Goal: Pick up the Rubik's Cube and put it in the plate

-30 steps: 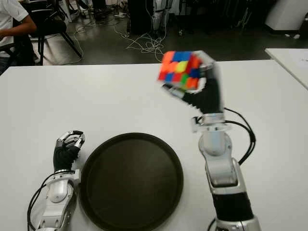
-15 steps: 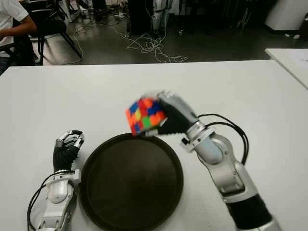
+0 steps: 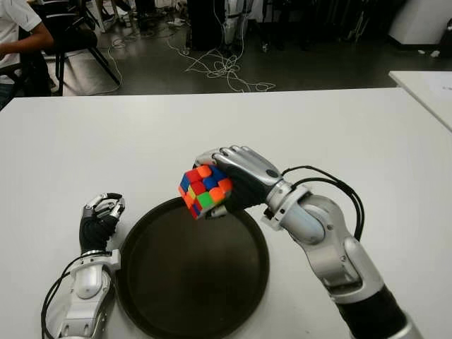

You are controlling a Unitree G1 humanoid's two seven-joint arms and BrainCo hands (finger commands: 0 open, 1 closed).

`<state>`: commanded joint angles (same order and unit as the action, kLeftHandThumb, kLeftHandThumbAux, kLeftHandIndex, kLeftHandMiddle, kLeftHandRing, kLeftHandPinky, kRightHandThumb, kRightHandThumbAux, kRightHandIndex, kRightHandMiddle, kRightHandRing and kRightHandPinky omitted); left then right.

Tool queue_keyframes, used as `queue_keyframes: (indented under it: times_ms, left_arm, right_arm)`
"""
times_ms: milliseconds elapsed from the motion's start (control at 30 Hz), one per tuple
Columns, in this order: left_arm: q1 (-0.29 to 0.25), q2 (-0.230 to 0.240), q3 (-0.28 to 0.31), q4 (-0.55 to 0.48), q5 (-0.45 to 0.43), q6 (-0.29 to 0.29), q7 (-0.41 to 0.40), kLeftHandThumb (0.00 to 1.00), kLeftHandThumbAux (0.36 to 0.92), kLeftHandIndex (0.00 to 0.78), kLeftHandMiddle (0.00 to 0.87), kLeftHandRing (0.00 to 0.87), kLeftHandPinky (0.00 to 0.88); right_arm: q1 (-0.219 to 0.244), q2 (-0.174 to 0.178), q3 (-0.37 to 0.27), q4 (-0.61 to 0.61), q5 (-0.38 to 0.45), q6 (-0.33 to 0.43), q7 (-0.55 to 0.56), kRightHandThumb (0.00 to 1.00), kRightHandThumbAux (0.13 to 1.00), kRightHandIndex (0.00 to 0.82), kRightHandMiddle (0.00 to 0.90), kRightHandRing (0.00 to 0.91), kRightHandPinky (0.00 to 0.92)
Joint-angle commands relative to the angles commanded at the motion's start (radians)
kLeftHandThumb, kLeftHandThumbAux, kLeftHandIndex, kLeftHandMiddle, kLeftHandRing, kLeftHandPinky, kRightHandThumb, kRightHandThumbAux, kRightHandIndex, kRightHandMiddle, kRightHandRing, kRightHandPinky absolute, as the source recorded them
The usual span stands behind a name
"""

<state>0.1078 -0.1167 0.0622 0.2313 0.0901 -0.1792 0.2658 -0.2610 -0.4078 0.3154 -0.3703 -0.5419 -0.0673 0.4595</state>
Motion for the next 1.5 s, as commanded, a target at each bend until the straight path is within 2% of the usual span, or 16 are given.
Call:
queue_keyframes:
  times_ms: [167, 233, 600, 733, 1033, 1167, 1233, 1267, 1333, 1367, 1433, 1500]
  left_arm:
    - [0.001, 0.003, 0.0, -0.002, -0.003, 0.007, -0.003, 0.706, 0.705, 0.443, 0.803, 0.828, 0.834]
    - [-0.001, 0.007, 0.0, 0.003, -0.001, 0.007, -0.004, 0.707, 0.705, 0.444, 0.803, 0.828, 0.835]
    - [-0.003, 0.025, -0.005, 0.028, 0.006, -0.028, -0.016, 0.707, 0.705, 0.444, 0.815, 0.838, 0.843]
    - [-0.001, 0.027, -0.007, 0.03, 0.009, -0.028, -0.016, 0.707, 0.704, 0.444, 0.815, 0.838, 0.844]
    - [0.001, 0.029, -0.01, 0.027, 0.012, -0.024, -0.016, 0.706, 0.705, 0.444, 0.815, 0.838, 0.842]
    - [-0.001, 0.025, -0.004, 0.029, -0.001, -0.021, -0.024, 0.707, 0.705, 0.444, 0.813, 0.837, 0.841]
    - [-0.004, 0.026, -0.001, 0.033, -0.008, -0.017, -0.029, 0.708, 0.705, 0.444, 0.815, 0.839, 0.837]
    - [-0.006, 0.027, 0.001, 0.037, -0.01, -0.017, -0.032, 0.708, 0.705, 0.444, 0.815, 0.839, 0.836]
    - [-0.008, 0.029, 0.001, 0.041, -0.011, -0.018, -0.034, 0.708, 0.705, 0.444, 0.816, 0.839, 0.831]
    - [-0.009, 0.031, 0.002, 0.043, -0.012, -0.018, -0.036, 0.709, 0.705, 0.444, 0.816, 0.839, 0.83]
    - [-0.01, 0.034, 0.002, 0.045, -0.013, -0.017, -0.038, 0.709, 0.705, 0.444, 0.819, 0.84, 0.827]
    - [-0.01, 0.036, 0.002, 0.047, -0.014, -0.015, -0.041, 0.709, 0.705, 0.444, 0.821, 0.84, 0.825]
  right_arm:
    - [-0.007, -0.002, 0.015, 0.001, -0.013, 0.001, 0.024, 0.0, 0.863, 0.707, 0.783, 0.791, 0.746]
    - [-0.008, -0.003, 0.026, 0.005, -0.02, -0.001, 0.032, 0.0, 0.867, 0.651, 0.761, 0.772, 0.725]
    - [-0.026, 0.008, 0.073, 0.037, -0.027, -0.007, 0.058, 0.0, 0.898, 0.546, 0.714, 0.743, 0.698]
    - [-0.047, 0.026, 0.103, 0.093, -0.043, -0.011, 0.052, 0.0, 0.927, 0.542, 0.72, 0.749, 0.713]
    - [-0.036, 0.087, 0.144, 0.194, -0.083, -0.006, -0.018, 0.002, 0.95, 0.56, 0.735, 0.76, 0.737]
    - [-0.034, 0.103, 0.167, 0.272, -0.106, -0.028, -0.061, 0.005, 0.948, 0.537, 0.738, 0.764, 0.74]
    - [-0.039, 0.104, 0.183, 0.304, -0.122, -0.035, -0.069, 0.002, 0.94, 0.475, 0.682, 0.717, 0.652]
    - [-0.042, 0.104, 0.188, 0.311, -0.128, -0.039, -0.07, 0.001, 0.939, 0.462, 0.668, 0.706, 0.631]
    - [-0.044, 0.103, 0.192, 0.317, -0.133, -0.045, -0.073, 0.0, 0.93, 0.423, 0.583, 0.632, 0.538]
    - [-0.046, 0.102, 0.194, 0.319, -0.137, -0.048, -0.073, 0.0, 0.929, 0.417, 0.571, 0.622, 0.525]
    - [-0.05, 0.099, 0.199, 0.322, -0.145, -0.052, -0.074, 0.0, 0.921, 0.371, 0.449, 0.484, 0.416]
    - [-0.053, 0.098, 0.204, 0.327, -0.153, -0.057, -0.075, 0.0, 0.917, 0.344, 0.382, 0.405, 0.363]
